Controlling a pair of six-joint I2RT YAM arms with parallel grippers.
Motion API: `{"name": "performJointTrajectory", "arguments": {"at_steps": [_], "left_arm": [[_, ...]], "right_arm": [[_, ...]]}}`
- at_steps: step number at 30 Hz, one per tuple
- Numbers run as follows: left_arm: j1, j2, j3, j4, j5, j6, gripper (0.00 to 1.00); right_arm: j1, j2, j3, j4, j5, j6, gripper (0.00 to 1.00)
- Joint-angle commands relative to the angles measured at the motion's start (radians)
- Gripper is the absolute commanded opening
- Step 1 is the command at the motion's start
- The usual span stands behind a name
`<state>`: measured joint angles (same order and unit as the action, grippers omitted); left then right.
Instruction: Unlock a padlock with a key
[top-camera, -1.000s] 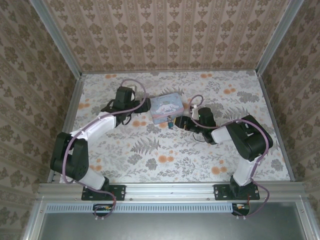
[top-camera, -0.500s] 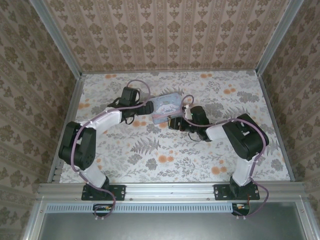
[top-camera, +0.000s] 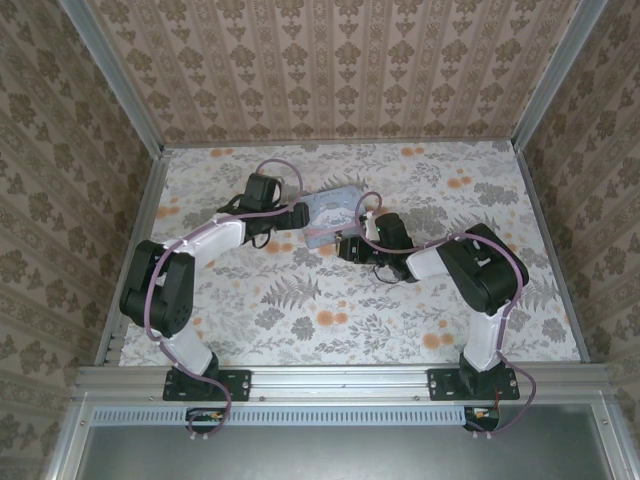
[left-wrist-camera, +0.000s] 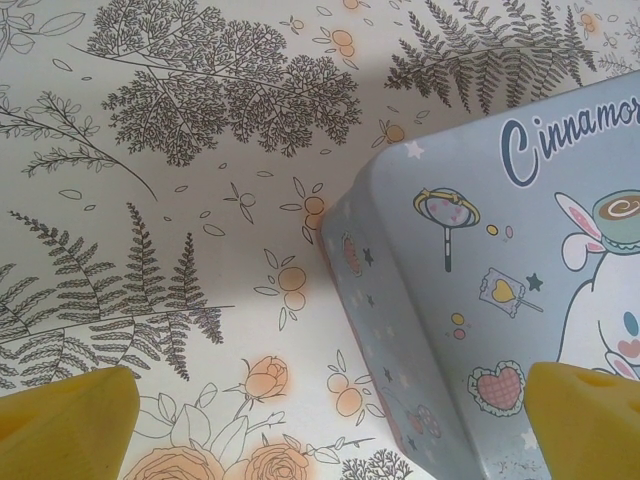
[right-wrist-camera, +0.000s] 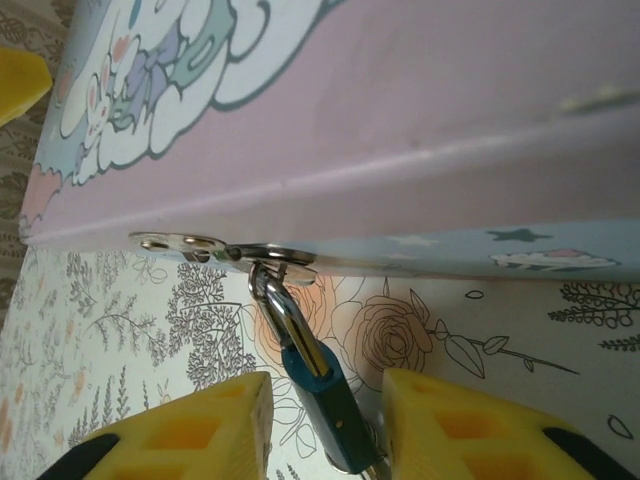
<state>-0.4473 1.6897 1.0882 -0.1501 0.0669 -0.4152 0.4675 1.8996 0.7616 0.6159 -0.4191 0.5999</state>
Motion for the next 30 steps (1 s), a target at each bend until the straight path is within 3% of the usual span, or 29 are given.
{"name": "performJointTrajectory", "arguments": {"at_steps": [1, 6, 11, 20, 30], "left_arm": [[-0.002, 0.010, 0.026, -0.003, 0.010, -0.010, 1.00], [-0.029, -0.003, 0.021, -0.003, 0.007, -0.007, 1.00], [-0.064, -0.010, 0.034, -0.037, -0.033, 0.039, 1.00], [-0.160, 0.049, 0.106, -0.156, -0.253, 0.079, 1.00], [-0.190, 0.108, 0.102, -0.169, -0.286, 0.061, 1.00]], "right_arm": [[0.010, 0.031, 0.008, -0.015, 0.007, -0.001, 0.26], [0.009, 0.016, -0.002, -0.022, 0.016, -0.003, 0.08], [0.004, -0.012, -0.013, -0.033, 0.025, 0.001, 0.00], [-0.009, -0.041, -0.047, -0.009, 0.036, 0.062, 0.00], [-0.018, -0.054, -0.090, 0.052, 0.061, 0.166, 0.00]]}}
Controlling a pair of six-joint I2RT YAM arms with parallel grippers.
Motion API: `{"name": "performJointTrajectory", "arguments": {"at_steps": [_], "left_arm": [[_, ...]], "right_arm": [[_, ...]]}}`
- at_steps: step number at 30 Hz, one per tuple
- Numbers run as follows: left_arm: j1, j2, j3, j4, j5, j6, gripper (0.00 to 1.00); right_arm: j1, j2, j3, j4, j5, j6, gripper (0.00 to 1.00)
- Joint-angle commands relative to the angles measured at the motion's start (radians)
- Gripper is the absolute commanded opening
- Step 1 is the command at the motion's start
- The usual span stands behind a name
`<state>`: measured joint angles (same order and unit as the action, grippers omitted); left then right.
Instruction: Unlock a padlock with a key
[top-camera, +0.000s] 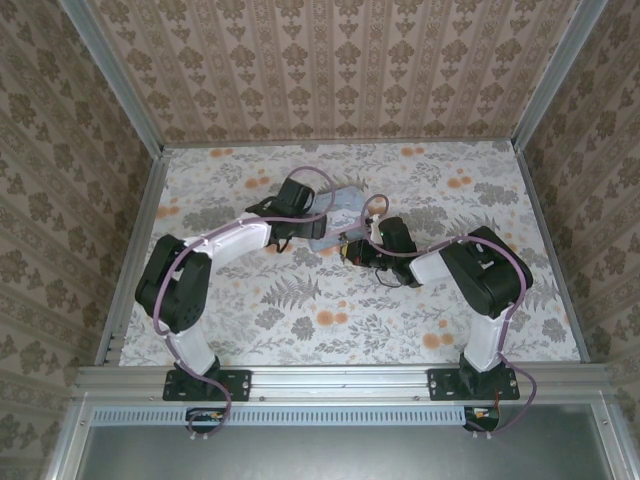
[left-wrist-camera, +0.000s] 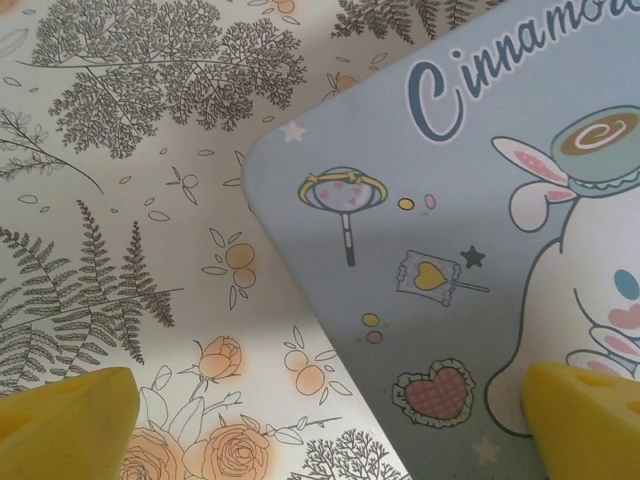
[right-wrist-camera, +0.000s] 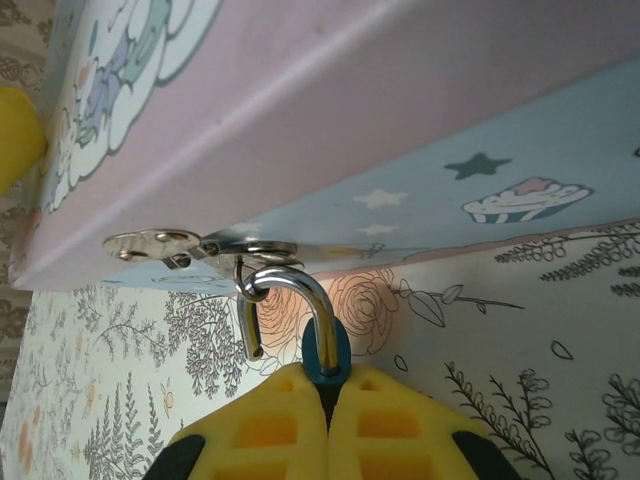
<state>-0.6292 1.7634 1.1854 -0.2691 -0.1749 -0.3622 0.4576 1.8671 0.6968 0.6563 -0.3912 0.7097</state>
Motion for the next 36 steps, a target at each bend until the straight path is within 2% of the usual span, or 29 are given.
{"name": "performJointTrajectory", "arguments": {"at_steps": [1, 6, 12, 16, 25, 36], "left_arm": [[-0.011, 0.038, -0.001, -0.047, -0.045, 0.004, 1.00], [-0.027, 0.042, -0.038, -0.025, -0.045, -0.019, 1.00], [-0.056, 0.061, -0.067, -0.001, -0.041, -0.046, 1.00], [-0.068, 0.072, -0.078, 0.008, -0.042, -0.060, 1.00], [-0.069, 0.075, -0.103, 0.022, -0.029, -0.067, 1.00], [-0.070, 0.099, -0.108, 0.005, -0.038, -0.061, 1.00]], "right_arm": [[-0.008, -0.022, -0.029, 0.020, 0.037, 0.076, 0.00], [-0.008, -0.023, -0.053, 0.074, 0.071, 0.211, 0.00], [0.000, 0.023, -0.101, 0.253, 0.124, 0.438, 0.00], [0.007, 0.054, -0.120, 0.324, 0.150, 0.506, 0.00], [-0.011, 0.012, -0.103, 0.238, 0.177, 0.466, 0.00], [-0.101, -0.050, 0.033, -0.046, 0.145, 0.298, 0.00]]}}
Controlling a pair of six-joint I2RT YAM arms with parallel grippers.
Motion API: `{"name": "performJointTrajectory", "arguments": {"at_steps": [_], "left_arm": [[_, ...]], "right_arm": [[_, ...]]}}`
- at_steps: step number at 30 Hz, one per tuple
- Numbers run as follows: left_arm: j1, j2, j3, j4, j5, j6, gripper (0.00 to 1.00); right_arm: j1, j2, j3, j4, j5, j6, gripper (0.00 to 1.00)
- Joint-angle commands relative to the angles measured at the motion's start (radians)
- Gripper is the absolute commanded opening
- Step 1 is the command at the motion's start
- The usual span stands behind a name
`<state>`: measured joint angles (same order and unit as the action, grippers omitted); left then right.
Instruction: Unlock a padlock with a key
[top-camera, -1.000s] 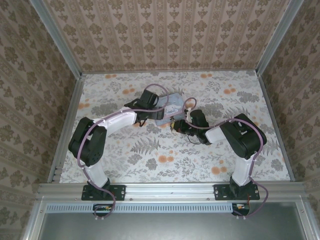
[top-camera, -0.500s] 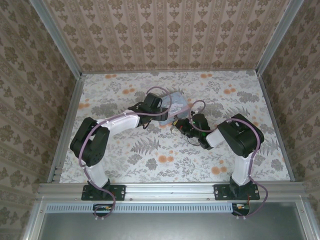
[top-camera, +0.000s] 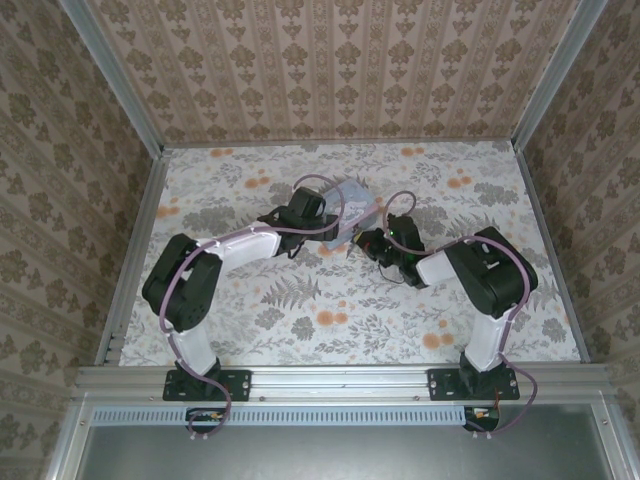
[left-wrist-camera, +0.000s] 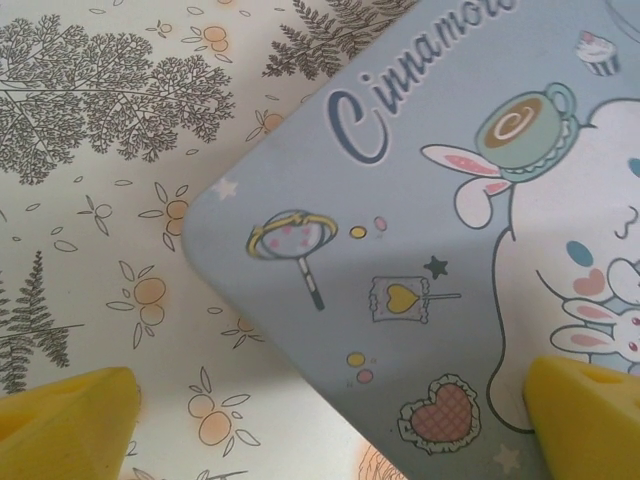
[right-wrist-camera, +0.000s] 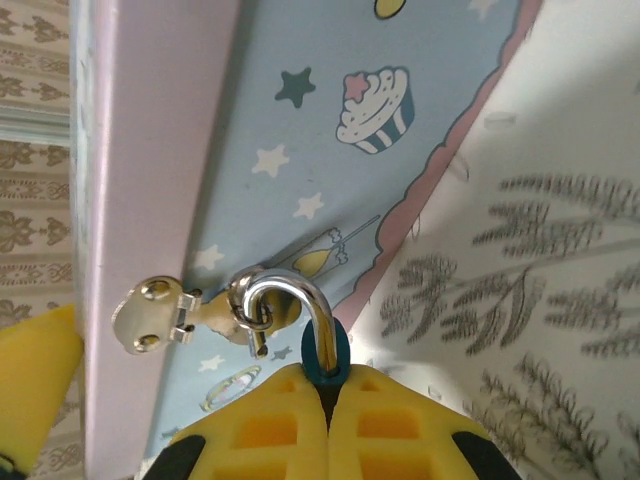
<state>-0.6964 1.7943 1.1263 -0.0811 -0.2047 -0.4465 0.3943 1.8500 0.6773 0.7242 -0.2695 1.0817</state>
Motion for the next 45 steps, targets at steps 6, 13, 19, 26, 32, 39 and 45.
{"name": "performJointTrajectory", "arguments": {"at_steps": [6, 13, 19, 26, 32, 39, 45], "left_arm": [[-0.003, 0.088, -0.041, -0.188, 0.000, 0.022, 0.99], [-0.003, 0.100, -0.037, -0.194, 0.008, 0.019, 0.99], [-0.002, 0.108, -0.034, -0.195, 0.018, 0.019, 0.99], [-0.005, 0.112, -0.034, -0.196, 0.021, 0.014, 0.98], [-0.003, 0.111, -0.036, -0.198, 0.021, 0.017, 0.98], [-0.004, 0.099, -0.039, -0.187, 0.034, 0.016, 1.00], [-0.005, 0.044, -0.040, -0.182, 0.045, 0.026, 1.00]], "right_arm": [[-0.087, -0.014, 0.126, -0.244, 0.003, -0.180, 0.00], [-0.128, 0.004, 0.210, -0.364, -0.054, -0.297, 0.00], [-0.131, 0.059, 0.343, -0.548, -0.133, -0.439, 0.00], [-0.136, 0.095, 0.356, -0.520, -0.169, -0.427, 0.00], [-0.162, 0.076, 0.317, -0.444, -0.182, -0.365, 0.00], [-0.187, -0.050, 0.138, -0.323, -0.154, -0.281, 0.00], [-0.187, -0.149, -0.053, -0.231, -0.119, -0.229, 0.00]]}}
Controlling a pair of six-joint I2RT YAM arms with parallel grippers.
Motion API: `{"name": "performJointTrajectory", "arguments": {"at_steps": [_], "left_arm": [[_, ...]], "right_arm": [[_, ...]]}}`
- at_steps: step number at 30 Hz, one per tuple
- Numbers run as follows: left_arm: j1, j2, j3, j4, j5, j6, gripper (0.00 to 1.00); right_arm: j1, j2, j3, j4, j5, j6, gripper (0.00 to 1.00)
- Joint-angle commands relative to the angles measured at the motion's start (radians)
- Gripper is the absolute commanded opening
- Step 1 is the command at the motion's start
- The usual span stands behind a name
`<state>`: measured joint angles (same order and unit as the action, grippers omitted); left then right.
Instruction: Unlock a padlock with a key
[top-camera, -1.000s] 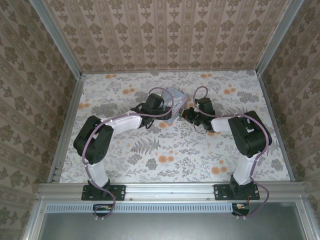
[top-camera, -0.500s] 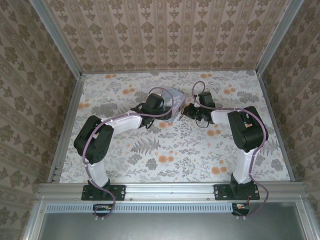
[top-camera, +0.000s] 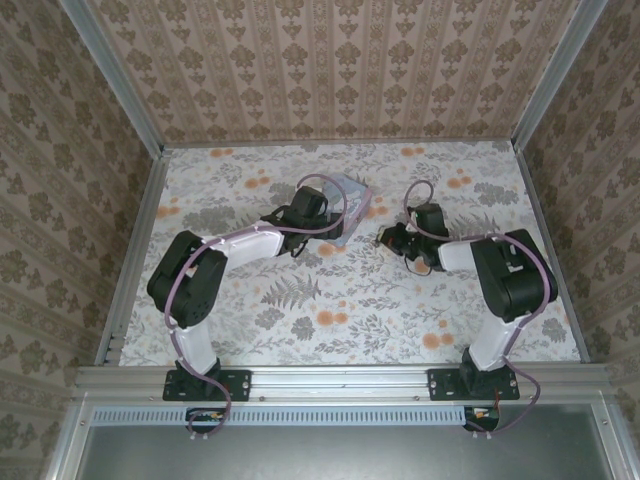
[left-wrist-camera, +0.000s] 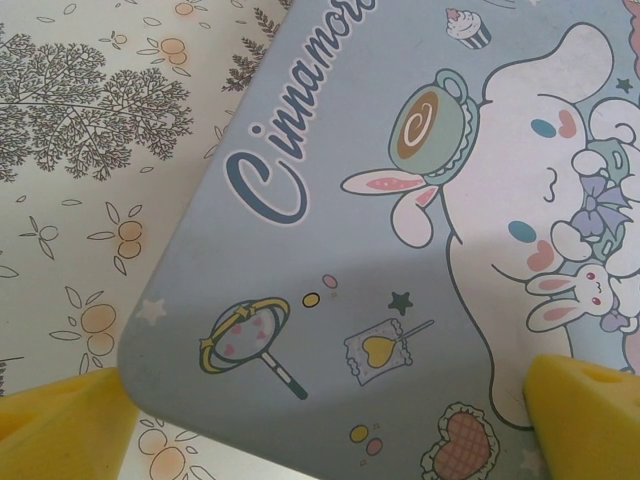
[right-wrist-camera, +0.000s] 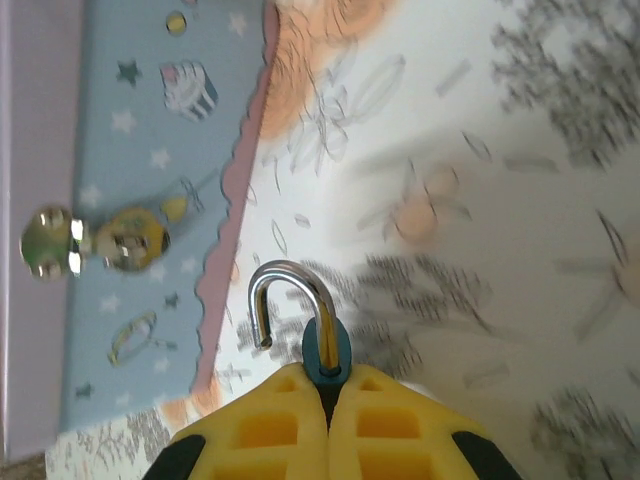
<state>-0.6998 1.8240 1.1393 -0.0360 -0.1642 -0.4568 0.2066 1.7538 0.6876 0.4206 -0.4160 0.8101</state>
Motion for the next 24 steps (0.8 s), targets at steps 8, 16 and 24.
{"name": "performJointTrajectory", "arguments": {"at_steps": [8, 16, 24], "left_arm": [[0.000, -0.090, -0.035, -0.264, 0.008, 0.053, 1.00], [-0.001, -0.215, -0.030, -0.293, 0.005, 0.059, 1.00], [0.010, -0.369, -0.036, -0.330, -0.025, 0.072, 1.00]], "right_arm": [[-0.003, -0.188, -0.245, 0.079, 0.121, 0.086, 0.00], [-0.021, -0.316, -0.323, 0.000, 0.162, 0.089, 0.33], [-0.075, -0.608, -0.336, -0.232, 0.201, 0.050, 0.63]]}}
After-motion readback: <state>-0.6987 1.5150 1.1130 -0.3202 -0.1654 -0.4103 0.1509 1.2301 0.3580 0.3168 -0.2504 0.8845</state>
